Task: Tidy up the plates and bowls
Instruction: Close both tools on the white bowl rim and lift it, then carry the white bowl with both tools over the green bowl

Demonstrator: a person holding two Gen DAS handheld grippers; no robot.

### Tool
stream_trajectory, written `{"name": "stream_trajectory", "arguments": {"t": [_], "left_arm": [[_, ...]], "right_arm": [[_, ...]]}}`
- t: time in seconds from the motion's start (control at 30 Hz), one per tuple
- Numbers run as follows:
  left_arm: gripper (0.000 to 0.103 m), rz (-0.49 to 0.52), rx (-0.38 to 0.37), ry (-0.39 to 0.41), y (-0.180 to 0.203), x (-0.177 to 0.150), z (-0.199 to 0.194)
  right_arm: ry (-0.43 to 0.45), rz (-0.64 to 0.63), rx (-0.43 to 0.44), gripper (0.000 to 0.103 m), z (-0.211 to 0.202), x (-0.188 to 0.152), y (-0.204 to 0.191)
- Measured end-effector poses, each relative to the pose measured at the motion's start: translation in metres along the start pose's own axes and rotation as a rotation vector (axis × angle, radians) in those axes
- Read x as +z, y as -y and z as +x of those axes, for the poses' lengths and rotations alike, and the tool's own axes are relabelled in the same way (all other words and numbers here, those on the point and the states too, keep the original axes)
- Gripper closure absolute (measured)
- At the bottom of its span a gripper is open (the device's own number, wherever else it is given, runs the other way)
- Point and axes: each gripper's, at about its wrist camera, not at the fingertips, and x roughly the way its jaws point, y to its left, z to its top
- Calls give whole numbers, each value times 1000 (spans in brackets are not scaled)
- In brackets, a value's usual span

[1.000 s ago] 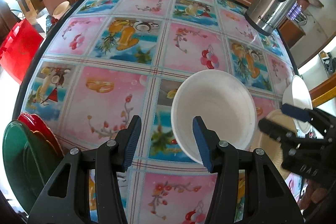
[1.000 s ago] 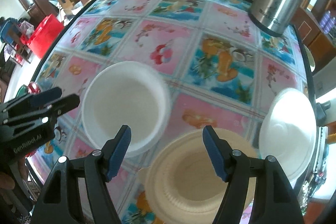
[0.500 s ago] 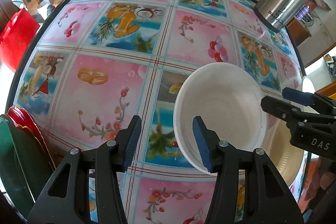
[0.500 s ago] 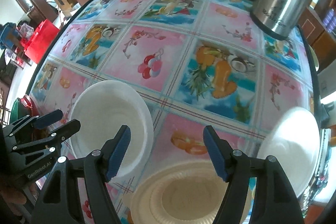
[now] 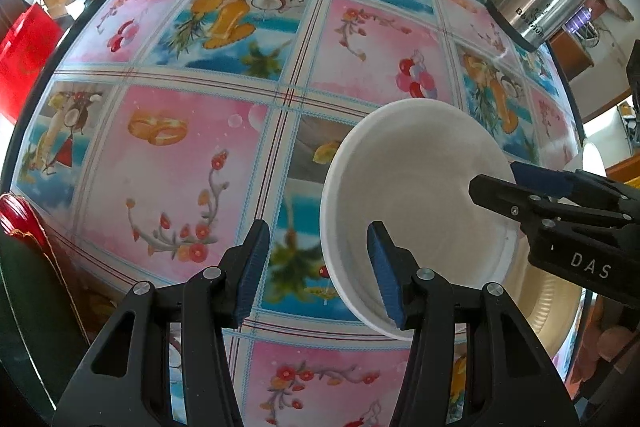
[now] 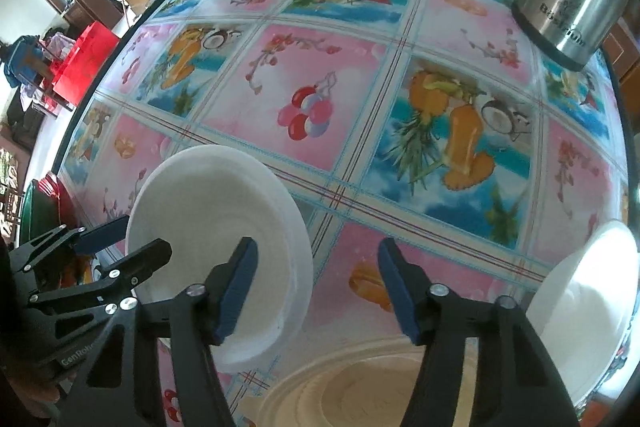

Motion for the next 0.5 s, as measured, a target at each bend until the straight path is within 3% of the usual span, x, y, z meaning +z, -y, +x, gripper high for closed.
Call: {"name": "stream_trajectory", "arguments": {"t": [0.2, 0.23, 0.27, 0.3, 0.5], "left_arm": [[53, -9, -28, -9, -1, -1, 6], [55, -11, -44, -9, -1, -2, 6], [74, -4, -49, -15, 0, -3, 8], [86, 6, -49, -26, 2, -3, 10], [87, 36, -19, -8, 5, -6, 6]], "right_arm": [[-20, -5, 15, 66, 5, -3, -3], [-24, -7, 22, 73, 7, -4, -3], [-28, -9, 29, 78, 7, -4, -4], [-35, -14, 44, 82, 8, -6, -6], [-40, -16, 68, 83, 10, -10, -15]]}}
